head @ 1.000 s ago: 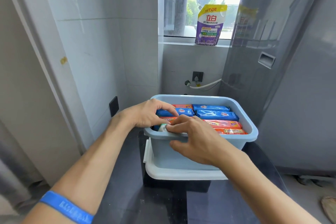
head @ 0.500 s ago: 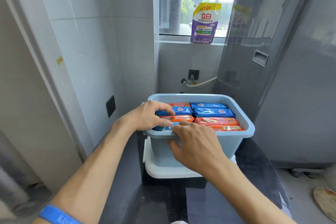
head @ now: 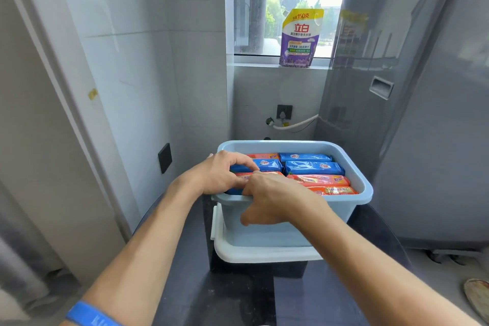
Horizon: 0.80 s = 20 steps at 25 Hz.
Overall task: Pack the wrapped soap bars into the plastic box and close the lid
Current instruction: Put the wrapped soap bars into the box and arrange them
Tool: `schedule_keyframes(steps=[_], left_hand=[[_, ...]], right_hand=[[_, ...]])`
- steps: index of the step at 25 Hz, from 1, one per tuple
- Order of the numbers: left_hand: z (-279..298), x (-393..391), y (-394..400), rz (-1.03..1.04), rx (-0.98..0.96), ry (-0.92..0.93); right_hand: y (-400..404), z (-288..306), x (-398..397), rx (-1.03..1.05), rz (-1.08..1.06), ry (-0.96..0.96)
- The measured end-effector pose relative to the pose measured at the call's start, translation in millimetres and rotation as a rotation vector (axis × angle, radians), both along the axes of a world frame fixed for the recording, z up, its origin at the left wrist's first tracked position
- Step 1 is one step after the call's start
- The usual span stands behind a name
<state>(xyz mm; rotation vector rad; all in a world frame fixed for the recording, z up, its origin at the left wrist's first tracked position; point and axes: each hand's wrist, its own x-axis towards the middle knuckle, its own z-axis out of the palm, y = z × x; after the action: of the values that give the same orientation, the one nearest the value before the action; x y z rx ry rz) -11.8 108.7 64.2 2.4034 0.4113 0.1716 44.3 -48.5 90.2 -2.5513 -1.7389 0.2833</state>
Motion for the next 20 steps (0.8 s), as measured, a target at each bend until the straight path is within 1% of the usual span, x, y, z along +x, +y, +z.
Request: schedule_keyframes(steps=[2, 3, 5, 6, 7, 10, 12, 15, 18, 20], left_hand=[[0, 0, -2, 0.028, -0.009, -0.011], [0, 0, -3, 0.035, 0.003, -0.009], [1, -1, -2, 0.021, 0.086, 0.027], [2, -1, -2, -0.002, 0.136, 0.068], [5, 0, -3, -0.030, 0.187, 0.124], [14, 16, -7, -0.073, 0.372, 0.319], [15, 24, -6, -0.049, 0.408, 0.408], [8, 31, -4, -0.049, 0.458, 0.481], [9, 38, -1, -0.016, 0.541, 0.578], [8, 38, -3, 0.000, 0.523, 0.558]], right_hand=[[-1, 1, -7, 0.031, 0.032, -0.116], [-8, 7, -5, 0.033, 0.043, -0.096], [-27, 20, 12, -0.006, 0.010, 0.081], [-36, 26, 19, -0.031, -0.019, 0.135], [-43, 29, 25, -0.052, -0.038, 0.134], [-41, 27, 30, -0.066, -0.015, -0.030], [-35, 25, 31, -0.084, 0.001, -0.045], [-33, 26, 35, -0.120, 0.009, -0.073], [-27, 20, 33, -0.092, 0.014, -0.137], [-31, 17, 31, -0.052, 0.009, -0.156]])
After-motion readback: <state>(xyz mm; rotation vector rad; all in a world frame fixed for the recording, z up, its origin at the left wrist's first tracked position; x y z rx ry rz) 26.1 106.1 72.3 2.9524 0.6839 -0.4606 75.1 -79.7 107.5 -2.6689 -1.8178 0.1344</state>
